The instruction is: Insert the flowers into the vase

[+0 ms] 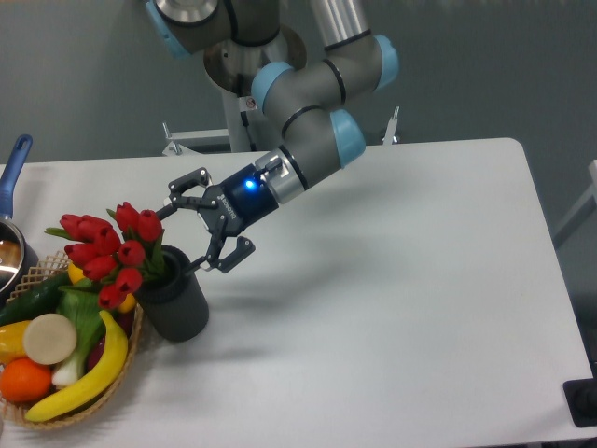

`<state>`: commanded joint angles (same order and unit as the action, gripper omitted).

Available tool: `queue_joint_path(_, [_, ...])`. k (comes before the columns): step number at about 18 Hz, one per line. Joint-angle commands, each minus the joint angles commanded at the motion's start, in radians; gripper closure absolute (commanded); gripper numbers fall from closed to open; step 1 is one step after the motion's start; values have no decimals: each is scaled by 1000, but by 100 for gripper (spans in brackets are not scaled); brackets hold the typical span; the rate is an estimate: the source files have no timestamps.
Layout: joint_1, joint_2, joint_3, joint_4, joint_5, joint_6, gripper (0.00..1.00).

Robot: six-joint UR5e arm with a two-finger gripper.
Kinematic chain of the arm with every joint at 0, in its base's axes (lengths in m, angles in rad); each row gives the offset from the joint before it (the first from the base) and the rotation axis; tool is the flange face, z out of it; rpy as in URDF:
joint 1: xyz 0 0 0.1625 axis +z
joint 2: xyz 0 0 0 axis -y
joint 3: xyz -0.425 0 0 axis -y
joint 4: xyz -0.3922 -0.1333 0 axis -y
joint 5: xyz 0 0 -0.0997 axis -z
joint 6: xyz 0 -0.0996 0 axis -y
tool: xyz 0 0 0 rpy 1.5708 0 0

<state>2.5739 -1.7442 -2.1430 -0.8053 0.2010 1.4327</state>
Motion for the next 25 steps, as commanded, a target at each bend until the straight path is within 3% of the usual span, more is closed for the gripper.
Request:
queue_joint_path(5, [52,37,-15,-2,11,0,0])
queue_joint_path(14, [192,166,-3,-5,291,-12,0])
queue_joint_path(17, [238,172,40,-8,366,-15,0])
queue_joint_path(22, [265,163,129,-17,682,-15,0])
queue_joint_path(25, [270,132,182,-17,794,-15,0])
